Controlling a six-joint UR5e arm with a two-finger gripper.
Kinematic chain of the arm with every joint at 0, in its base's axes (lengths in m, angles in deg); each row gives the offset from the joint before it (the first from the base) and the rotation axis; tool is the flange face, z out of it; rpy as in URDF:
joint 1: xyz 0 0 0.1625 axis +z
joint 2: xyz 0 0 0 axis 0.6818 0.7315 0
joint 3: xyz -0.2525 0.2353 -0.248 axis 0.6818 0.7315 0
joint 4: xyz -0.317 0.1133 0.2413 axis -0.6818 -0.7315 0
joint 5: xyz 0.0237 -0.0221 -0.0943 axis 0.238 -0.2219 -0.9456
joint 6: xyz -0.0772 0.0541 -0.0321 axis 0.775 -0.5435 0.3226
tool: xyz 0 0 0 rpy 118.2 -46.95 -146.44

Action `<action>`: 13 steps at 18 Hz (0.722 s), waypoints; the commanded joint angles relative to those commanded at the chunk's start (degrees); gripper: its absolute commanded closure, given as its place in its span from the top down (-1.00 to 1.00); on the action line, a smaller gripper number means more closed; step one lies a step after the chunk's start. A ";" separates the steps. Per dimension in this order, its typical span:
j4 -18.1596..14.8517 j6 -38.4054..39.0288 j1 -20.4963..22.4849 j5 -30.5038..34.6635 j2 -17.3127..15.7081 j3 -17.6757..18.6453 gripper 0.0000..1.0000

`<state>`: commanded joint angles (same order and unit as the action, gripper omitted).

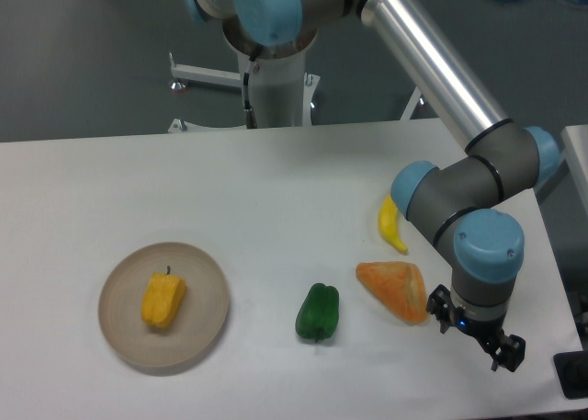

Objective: Pick up the yellow pepper from the plate
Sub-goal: 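Move the open gripper over the yellow pepper on the beige plate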

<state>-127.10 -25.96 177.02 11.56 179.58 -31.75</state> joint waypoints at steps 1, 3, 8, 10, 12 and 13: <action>0.17 0.09 -0.09 0.00 -0.09 0.44 1.00; 0.18 0.35 -0.26 -0.09 -0.44 0.62 1.00; -0.44 1.40 -2.54 0.26 -2.54 2.36 1.00; -0.96 2.63 -3.08 0.26 -5.08 5.34 1.00; -1.32 4.47 -4.65 0.18 -7.55 8.69 1.00; -1.41 6.48 -5.36 0.18 -8.78 10.35 1.00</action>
<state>-128.50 -19.48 171.67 11.74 170.80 -21.39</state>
